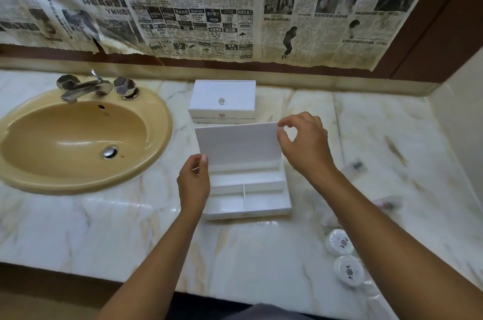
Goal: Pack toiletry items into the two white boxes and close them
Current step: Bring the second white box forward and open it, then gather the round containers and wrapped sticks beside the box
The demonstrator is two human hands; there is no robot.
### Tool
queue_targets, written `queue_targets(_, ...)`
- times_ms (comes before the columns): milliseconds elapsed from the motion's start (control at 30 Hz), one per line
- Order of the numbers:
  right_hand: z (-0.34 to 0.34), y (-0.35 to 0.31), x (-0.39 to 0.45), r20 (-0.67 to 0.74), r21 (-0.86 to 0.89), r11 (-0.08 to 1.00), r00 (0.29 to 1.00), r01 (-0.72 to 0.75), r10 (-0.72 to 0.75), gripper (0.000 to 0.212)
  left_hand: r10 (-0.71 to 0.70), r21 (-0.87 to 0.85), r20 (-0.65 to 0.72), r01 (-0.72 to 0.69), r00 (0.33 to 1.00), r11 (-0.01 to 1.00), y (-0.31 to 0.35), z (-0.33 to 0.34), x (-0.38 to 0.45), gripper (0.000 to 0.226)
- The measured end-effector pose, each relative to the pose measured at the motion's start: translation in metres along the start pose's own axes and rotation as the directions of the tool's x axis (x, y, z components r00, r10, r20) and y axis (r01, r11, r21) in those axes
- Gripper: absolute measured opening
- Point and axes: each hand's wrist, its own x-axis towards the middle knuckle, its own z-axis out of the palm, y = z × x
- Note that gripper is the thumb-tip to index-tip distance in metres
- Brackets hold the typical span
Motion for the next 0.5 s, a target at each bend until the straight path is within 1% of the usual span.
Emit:
queue_targets(133, -0.002, 0.018, -0.012, 0.049, -0.02, 0.999, 0.998, -0.049, 0.05, 0.019, 0.015, 0.017, -0.009, -0.015, 1.0, 1.0, -0.001, 0.0, -0.001, 0.029)
queue_targets(300, -0.012, 0.041, -0.028, 0.188, -0.088, 0.991, 0.975, -0.105, 0.12, 0.022, 0.017, 0.019, -0.014, -0.017, 1.0, 1.0, -0.003, 0.0, -0.001, 0.029)
queue_targets(500, -0.029, 0.069, -0.056, 0.235, -0.128, 0.974, 0.949, -0.186, 0.212, 0.023, 0.022, 0.013, -0.021, -0.022, 1.0, 1.0, -0.006, 0.0, -0.002, 0.03)
